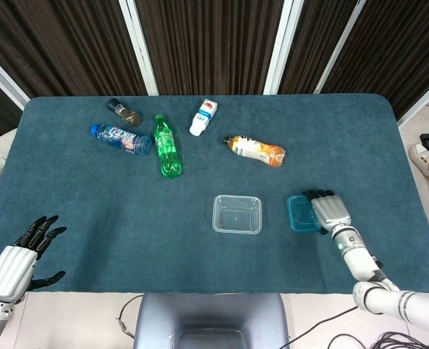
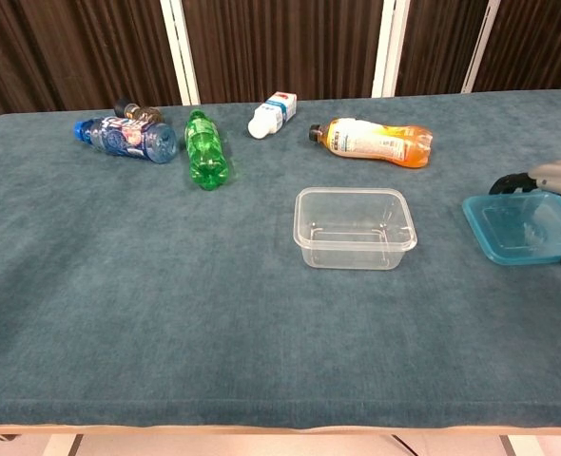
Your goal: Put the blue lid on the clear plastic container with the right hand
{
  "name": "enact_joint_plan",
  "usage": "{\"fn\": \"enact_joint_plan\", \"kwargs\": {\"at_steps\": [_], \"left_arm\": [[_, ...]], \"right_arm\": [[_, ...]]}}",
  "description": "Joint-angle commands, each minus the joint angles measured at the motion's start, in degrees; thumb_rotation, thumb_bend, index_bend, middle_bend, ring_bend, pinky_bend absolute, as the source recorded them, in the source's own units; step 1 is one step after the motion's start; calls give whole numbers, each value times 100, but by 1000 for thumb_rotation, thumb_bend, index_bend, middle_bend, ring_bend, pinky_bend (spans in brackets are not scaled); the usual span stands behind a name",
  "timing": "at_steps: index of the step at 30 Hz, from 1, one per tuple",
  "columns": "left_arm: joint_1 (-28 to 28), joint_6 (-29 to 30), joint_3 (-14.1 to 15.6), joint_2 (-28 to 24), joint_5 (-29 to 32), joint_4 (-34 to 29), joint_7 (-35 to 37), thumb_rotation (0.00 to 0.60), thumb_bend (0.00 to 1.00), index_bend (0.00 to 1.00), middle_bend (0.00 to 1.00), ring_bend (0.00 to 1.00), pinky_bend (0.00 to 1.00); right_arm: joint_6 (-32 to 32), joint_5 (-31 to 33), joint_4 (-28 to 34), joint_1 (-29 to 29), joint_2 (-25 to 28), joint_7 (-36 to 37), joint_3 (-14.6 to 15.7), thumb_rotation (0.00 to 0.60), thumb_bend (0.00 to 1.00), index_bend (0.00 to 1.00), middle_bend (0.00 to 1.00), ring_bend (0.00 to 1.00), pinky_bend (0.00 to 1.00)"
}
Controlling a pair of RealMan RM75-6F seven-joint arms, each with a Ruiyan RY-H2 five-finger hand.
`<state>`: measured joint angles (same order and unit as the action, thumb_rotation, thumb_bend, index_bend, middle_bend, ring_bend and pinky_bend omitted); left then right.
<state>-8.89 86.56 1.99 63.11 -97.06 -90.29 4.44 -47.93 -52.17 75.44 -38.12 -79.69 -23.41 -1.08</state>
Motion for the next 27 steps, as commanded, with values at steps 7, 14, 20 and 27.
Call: {"fn": "enact_joint_plan", "kwargs": {"at_steps": [7, 14, 20, 27], "left_arm": [[-1, 7, -5, 11, -1, 4, -7, 600, 495, 203, 66, 54, 344], [-4, -18, 12, -1, -9, -17, -34, 600, 494, 203, 67, 54, 344], [2, -1, 20, -1, -30, -17, -37, 600, 495, 203, 69, 54, 344], [-2, -9, 15, -7, -14, -11, -13, 600, 495, 203, 71, 54, 344]], "right_arm": [[-1210, -628, 1071, 548, 463, 99, -69, 600, 483, 552, 539, 633, 661], [-1948, -1173, 1869, 895, 625, 396, -179, 600, 483, 553, 539, 634, 661], [-2291, -1510, 2163, 1069, 436, 638, -283, 600, 483, 553, 540, 634, 661], [-2140, -1556, 1939, 964, -67, 779, -491, 600, 483, 552, 540, 633, 661]]}}
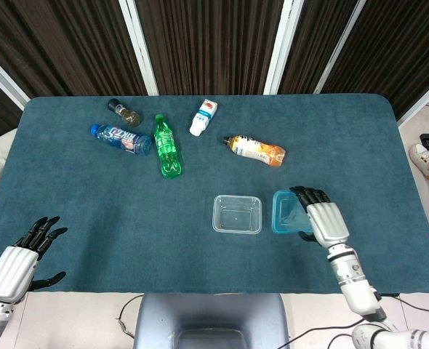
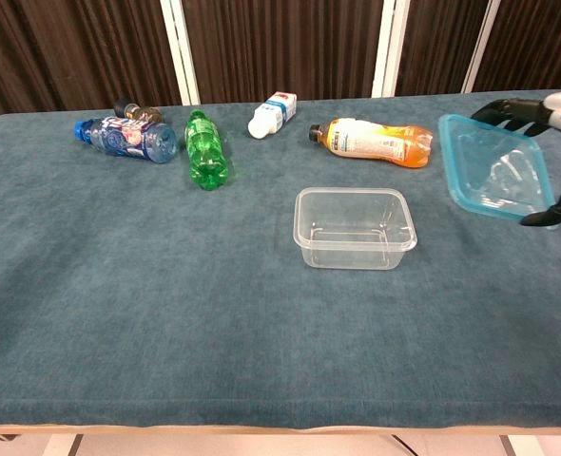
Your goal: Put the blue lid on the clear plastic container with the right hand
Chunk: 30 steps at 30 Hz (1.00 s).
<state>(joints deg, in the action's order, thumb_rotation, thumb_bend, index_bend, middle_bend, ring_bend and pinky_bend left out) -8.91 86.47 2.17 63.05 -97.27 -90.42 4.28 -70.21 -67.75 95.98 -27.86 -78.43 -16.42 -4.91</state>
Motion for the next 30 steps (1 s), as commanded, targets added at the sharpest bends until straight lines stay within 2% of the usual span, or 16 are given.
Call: {"fn": "enact_joint_plan", "kwargs": {"at_steps": [1, 7, 13, 30], "left_arm": [[0, -2, -3, -1, 8, 2, 4, 600, 495, 203, 71, 54, 344], [-9, -28, 13, -5, -10, -2, -20, 600, 495, 204, 75, 54, 345], [-9, -48, 5, -17, 30, -22, -15, 600, 494, 205, 82, 53, 345], [-27, -136, 4, -65, 108, -76, 47, 600, 494, 206, 84, 53, 346]], "right_arm": [[129, 18, -156, -92, -266, 99, -146, 600, 484, 552, 540, 633, 661], [447, 225, -425, -359, -735, 125, -440, 600, 483, 552, 542, 634, 661], [610, 409, -437, -538, -1021, -22, -595, 600, 484, 552, 543, 634, 661], [739, 1141, 24, -722, -1234, -516, -786, 600, 483, 536, 543, 633, 661]]}}
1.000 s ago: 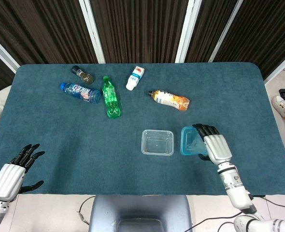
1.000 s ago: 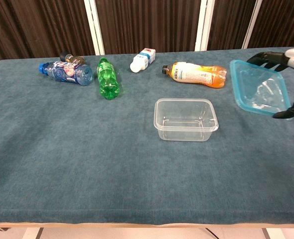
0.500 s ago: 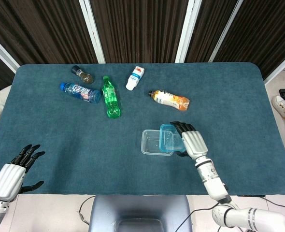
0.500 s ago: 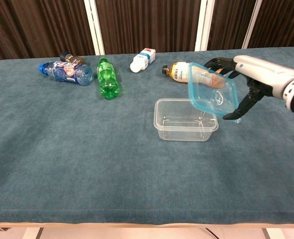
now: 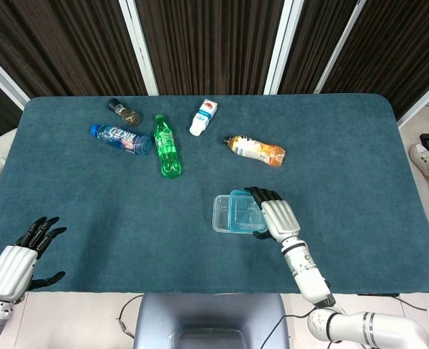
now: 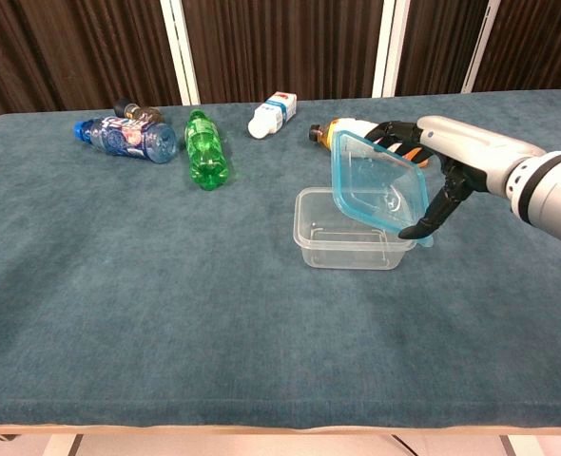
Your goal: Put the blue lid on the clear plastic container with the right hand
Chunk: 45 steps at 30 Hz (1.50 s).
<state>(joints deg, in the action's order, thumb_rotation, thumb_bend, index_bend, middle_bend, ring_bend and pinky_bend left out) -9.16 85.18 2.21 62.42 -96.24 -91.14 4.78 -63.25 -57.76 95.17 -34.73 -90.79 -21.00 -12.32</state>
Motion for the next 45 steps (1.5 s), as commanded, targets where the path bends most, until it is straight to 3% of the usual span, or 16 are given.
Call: {"fn": "enact_joint_plan", "kwargs": {"at_steps": [1, 12, 17, 26, 34, 38, 45], "left_arm": [[-2, -10, -1, -4, 9, -7, -5, 600, 494, 206, 84, 53, 346], [-10, -42, 5, -13, 16, -25, -14, 600, 495, 205, 87, 54, 348], [-2, -22, 8, -20, 8, -19, 21, 600, 494, 205, 89, 54, 347], [3, -8, 23, -27, -23, -5, 50, 600, 495, 205, 90, 54, 348], [2, -3, 30, -26, -45, -3, 48, 600, 494, 206, 91, 54, 348], [-1, -3, 31, -29, -51, -5, 50, 600, 495, 206, 92, 54, 348], [4, 5, 37, -28, -59, 4, 62, 600, 495, 206, 94, 55, 348]], "right_arm": [[65, 203, 145, -48, 12, -81, -56, 600, 483, 535, 543, 633, 661], [143, 492, 147, -256, -117, -207, -160, 600, 483, 493, 542, 582, 629], [175, 527, 28, -314, -219, -196, -139, 600, 483, 438, 531, 492, 552], [396, 545, -179, -380, -236, 2, -95, 600, 483, 288, 347, 266, 370], [557, 553, -267, -414, -167, 82, -15, 600, 464, 62, 94, 25, 178], [595, 541, -294, -423, -134, 116, 13, 600, 455, 5, 10, 0, 112], [457, 340, -199, -381, -26, 60, 123, 600, 455, 0, 0, 0, 54]]}}
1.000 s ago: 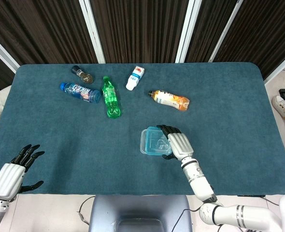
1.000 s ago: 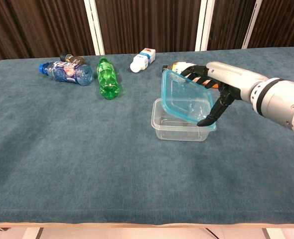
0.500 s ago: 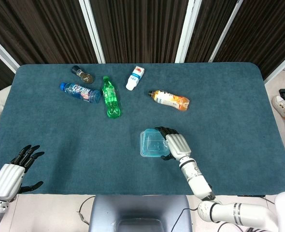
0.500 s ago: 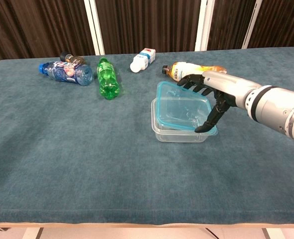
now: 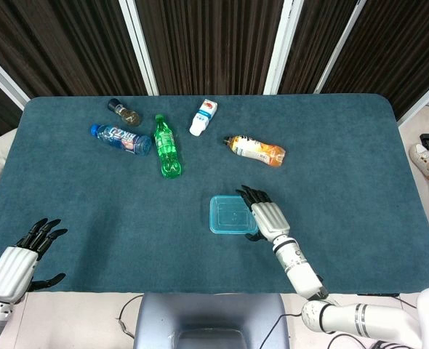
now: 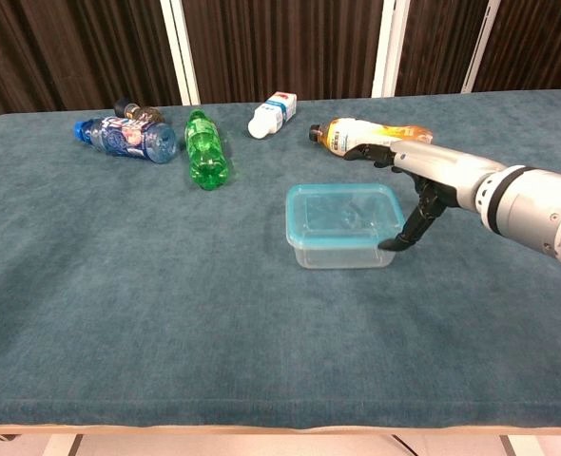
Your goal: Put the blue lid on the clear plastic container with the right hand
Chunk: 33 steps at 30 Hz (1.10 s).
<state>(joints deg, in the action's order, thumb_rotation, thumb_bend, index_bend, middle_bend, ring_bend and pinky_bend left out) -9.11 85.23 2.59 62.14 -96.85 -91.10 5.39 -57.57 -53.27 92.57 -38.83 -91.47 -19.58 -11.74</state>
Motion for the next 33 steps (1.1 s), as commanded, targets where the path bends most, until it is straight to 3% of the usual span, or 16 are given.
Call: {"fn": "enact_joint_plan", "kwargs": {"at_steps": [1, 5, 8, 10, 13, 16, 19, 26, 33], "left_arm": [[-1, 0, -2, 1, 2, 2, 1, 600, 495, 206, 94, 55, 348], [-1, -4, -1, 0, 4, -2, -8, 600, 495, 206, 96, 55, 348], [-1, -7, 0, 0, 5, -4, -10, 600, 495, 206, 96, 55, 348], [-2, -9, -1, 0, 8, -3, -5, 600, 496, 207, 98, 55, 348], [-10, -29, -1, -5, 18, -7, 4, 600, 496, 207, 98, 55, 348], [-14, -42, -2, -5, 26, -6, -4, 600, 496, 206, 98, 55, 348], [-22, -63, -8, 2, 43, -3, -19, 600, 496, 206, 98, 55, 348], [-19, -65, -5, -1, 49, -10, -23, 600, 496, 207, 99, 55, 348], [-11, -44, -4, -16, 47, -4, 25, 600, 495, 206, 99, 56, 348]], "right_arm": [[-201, -178, 101, 50, 58, -157, 107, 600, 454, 0, 0, 0, 54], [-969, -551, 307, 202, -11, -934, 388, 600, 454, 0, 0, 0, 57], [-1474, -782, 515, 304, -127, -1466, 516, 600, 454, 16, 5, 4, 133], [-1680, -883, 660, 347, -167, -1704, 538, 600, 454, 69, 40, 37, 204], [-1836, -876, 703, 358, -227, -1982, 471, 600, 454, 202, 166, 169, 315], [-1829, -742, 674, 312, -268, -2216, 369, 600, 454, 335, 251, 276, 408], [-1735, -544, 532, 203, -321, -2415, 192, 600, 455, 401, 296, 343, 470], [-1319, 17, 239, 17, -388, -2570, -12, 600, 455, 416, 311, 361, 488], [-1125, 321, 124, -50, -387, -2680, 41, 600, 455, 407, 311, 361, 489]]}}
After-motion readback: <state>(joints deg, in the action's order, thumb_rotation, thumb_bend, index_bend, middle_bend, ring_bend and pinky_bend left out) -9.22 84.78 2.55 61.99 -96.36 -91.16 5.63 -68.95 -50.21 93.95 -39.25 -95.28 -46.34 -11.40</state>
